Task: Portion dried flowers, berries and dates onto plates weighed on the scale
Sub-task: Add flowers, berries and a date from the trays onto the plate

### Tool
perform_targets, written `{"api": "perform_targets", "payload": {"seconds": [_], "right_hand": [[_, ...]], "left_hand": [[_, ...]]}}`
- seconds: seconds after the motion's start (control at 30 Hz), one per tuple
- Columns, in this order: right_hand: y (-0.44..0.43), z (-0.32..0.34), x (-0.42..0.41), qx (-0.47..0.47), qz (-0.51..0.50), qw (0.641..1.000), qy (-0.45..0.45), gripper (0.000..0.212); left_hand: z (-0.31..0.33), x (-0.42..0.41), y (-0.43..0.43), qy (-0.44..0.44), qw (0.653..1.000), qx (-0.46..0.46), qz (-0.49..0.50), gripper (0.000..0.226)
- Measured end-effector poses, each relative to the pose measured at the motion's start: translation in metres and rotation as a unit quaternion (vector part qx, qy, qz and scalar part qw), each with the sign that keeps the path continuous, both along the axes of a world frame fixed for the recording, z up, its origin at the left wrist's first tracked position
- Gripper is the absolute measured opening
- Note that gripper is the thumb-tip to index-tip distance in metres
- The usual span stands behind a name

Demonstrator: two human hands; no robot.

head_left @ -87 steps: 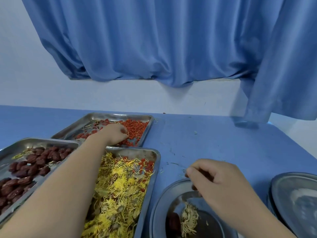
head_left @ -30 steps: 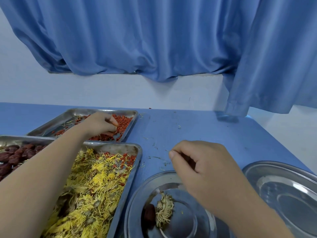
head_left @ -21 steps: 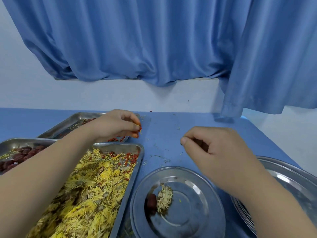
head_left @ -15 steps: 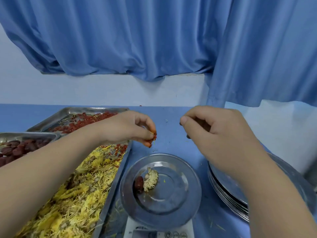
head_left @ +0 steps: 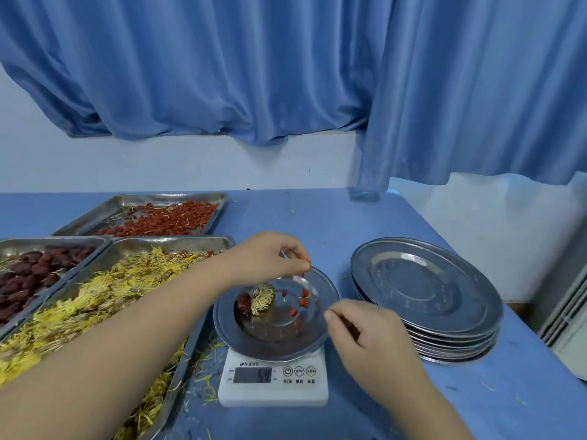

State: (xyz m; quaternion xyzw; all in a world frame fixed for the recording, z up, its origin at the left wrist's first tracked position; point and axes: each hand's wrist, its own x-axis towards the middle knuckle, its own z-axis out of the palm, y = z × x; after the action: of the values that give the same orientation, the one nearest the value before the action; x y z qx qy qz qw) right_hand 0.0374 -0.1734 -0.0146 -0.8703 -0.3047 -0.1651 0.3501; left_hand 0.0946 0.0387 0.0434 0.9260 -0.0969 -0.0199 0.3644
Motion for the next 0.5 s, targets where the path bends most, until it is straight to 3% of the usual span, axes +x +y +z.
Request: {"api": "perform_targets", "payload": {"seconds": [0.27,0.5], "right_hand": [[-0.001,-0.012,0.005,0.034,0.003,0.999,0.014,0.028],[-0.002,-0.018,0.006,0.042,0.006,0.998,0.041,0.028]], "left_hand": [[-0.012,-0.012,0.001,0.005,0.999,0.019,0.041,0.028],[-0.016,-0.019,0.006,-0.003,0.997,-0.054,0.057,0.024]]}}
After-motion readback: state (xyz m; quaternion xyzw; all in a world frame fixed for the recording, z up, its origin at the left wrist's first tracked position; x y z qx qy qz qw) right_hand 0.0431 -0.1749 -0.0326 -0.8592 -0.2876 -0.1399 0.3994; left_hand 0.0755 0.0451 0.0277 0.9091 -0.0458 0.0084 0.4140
